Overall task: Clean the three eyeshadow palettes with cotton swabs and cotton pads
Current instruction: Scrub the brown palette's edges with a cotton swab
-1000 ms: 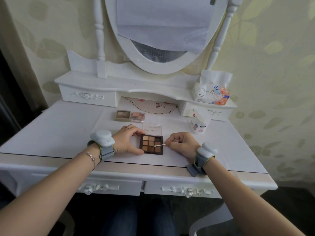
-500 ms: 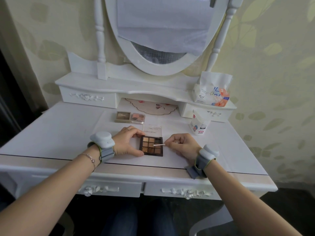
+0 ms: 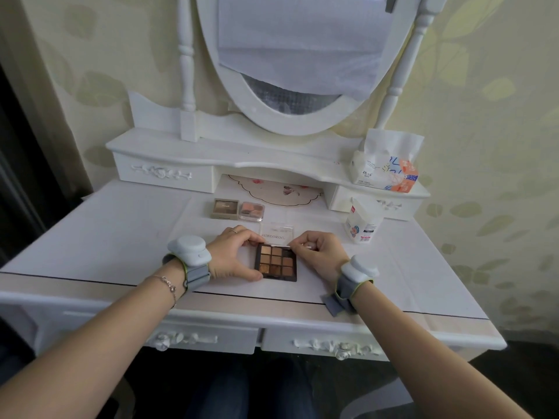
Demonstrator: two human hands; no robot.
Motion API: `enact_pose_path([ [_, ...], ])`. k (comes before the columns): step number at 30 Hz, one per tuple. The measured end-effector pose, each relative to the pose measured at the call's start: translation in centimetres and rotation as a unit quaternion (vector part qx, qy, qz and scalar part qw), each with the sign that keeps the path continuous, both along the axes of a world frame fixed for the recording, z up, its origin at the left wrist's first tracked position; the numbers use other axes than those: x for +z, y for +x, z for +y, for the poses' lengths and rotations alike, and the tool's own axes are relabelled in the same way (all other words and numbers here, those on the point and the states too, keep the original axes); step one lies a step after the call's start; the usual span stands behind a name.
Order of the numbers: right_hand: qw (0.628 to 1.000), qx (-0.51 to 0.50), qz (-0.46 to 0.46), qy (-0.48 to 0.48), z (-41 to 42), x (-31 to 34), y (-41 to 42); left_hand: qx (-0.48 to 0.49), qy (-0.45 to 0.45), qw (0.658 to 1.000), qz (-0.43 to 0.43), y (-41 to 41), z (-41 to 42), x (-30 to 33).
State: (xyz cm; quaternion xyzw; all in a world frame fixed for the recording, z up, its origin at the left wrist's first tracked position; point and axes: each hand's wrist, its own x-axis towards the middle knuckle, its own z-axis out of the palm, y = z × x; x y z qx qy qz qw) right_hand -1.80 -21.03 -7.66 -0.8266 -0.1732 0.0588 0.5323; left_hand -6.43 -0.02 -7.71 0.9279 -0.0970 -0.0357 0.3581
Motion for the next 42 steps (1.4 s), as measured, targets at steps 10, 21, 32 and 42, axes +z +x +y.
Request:
enact_pose_path([
  [10,1.0,0.019,0.0,-0.006,-0.3,0.3,-0.1,0.002,-0.002,1.0,0.002,0.1,0.0,-0.3],
  [21,1.0,0.029,0.0,0.012,-0.4,0.0,-0.1,0.003,-0.008,1.0,0.0,0.1,0.1,-0.3],
  [32,0.998,0.062,0.031,0.009,-0.5,0.5,-0.6,0.003,-0.007,1.0,0.001,0.0,0.0,-0.2],
  [42,0.996,0.071,0.048,0.01,-0.5,0.6,-1.1,0.005,-0.002,1.0,-0.005,-0.1,-0.1,0.1],
])
